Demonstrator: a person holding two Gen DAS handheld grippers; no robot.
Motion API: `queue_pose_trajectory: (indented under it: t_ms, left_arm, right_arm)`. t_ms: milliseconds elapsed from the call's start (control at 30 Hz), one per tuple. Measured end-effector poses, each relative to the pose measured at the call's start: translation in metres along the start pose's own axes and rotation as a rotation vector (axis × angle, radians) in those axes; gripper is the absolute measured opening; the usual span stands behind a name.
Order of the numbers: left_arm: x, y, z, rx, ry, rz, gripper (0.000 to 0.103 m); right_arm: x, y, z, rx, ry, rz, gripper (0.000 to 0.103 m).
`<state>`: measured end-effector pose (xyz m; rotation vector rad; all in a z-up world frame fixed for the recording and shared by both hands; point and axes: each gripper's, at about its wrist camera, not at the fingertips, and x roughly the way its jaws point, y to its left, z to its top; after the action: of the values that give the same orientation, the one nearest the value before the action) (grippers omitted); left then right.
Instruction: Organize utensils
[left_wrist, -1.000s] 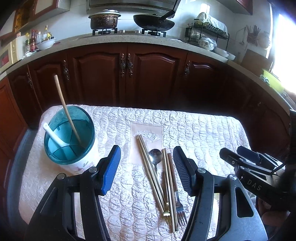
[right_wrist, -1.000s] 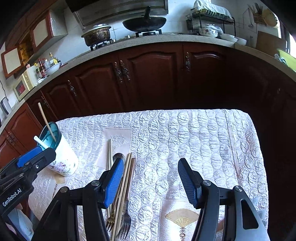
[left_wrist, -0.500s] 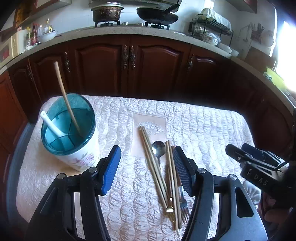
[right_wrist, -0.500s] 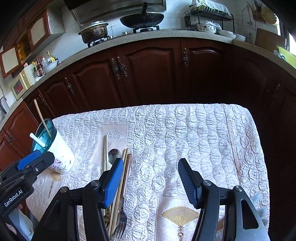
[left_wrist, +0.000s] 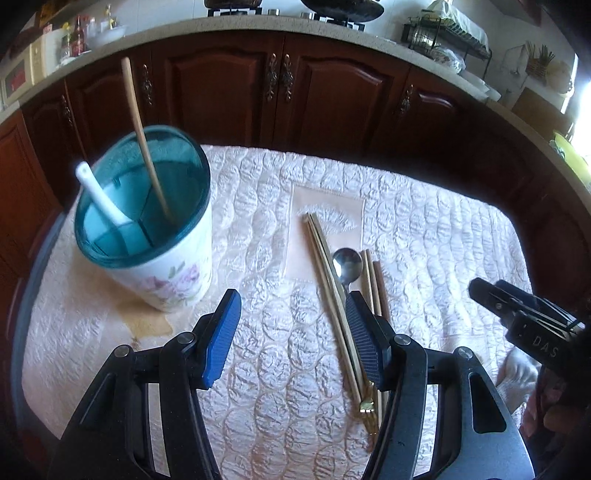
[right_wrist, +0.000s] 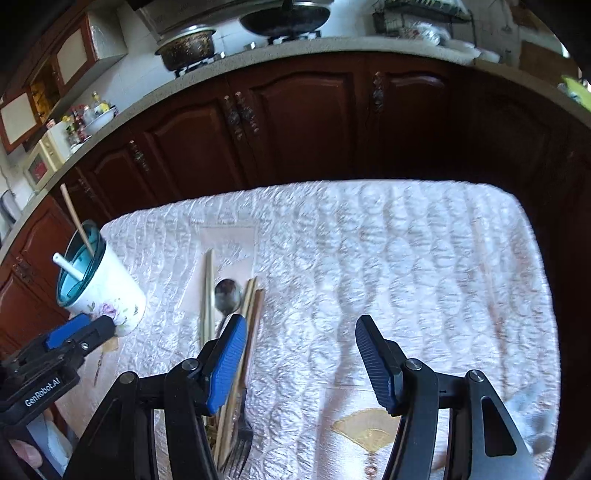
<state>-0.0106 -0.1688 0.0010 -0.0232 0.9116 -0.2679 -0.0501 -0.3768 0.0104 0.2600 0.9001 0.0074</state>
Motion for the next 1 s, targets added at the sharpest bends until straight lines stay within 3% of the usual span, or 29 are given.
queue_pose_trajectory:
  t_ms: [167, 233, 467, 667, 800, 867, 933, 1000]
  left_arm:
    - [0.018, -0.001, -0.005, 0.001, 0.031, -0.03, 0.057]
    - [0.029, -0.001, -0.007, -0.006, 0.054, -0.062, 0.048]
    - [0.069, -0.007, -0.009, -0.004, 0.123, -0.124, 0.036]
    - [0.102, -0.014, -0.01, -0.006, 0.19, -0.1, 0.027]
    - [0.111, -0.016, -0.007, -0.008, 0.195, -0.109, 0.026]
    - [0.115, -0.017, -0.005, 0.0, 0.197, -0.106, 0.022]
    - [0.116, -0.016, -0.003, 0.004, 0.199, -0.101, 0.01]
    - [0.115, -0.014, -0.003, 0.006, 0.211, -0.114, 0.009]
  right_arm:
    - [0.034, 0.007, -0.003, -0.027, 0.072, 0.058, 0.05]
    - [0.045, 0.009, -0.005, -0.034, 0.087, 0.073, 0.047]
    - [0.089, 0.008, -0.004, 0.017, 0.174, 0.146, 0.036]
    - [0.113, 0.014, -0.005, 0.008, 0.224, 0.183, 0.021]
    - [0.112, 0.012, -0.005, -0.014, 0.212, 0.149, 0.01]
    - [0.107, 0.007, -0.004, -0.022, 0.209, 0.107, 0.01]
    - [0.103, 0.0, -0.004, -0.019, 0.212, 0.093, 0.01]
    - [0.101, -0.005, -0.004, -0.025, 0.216, 0.092, 0.01]
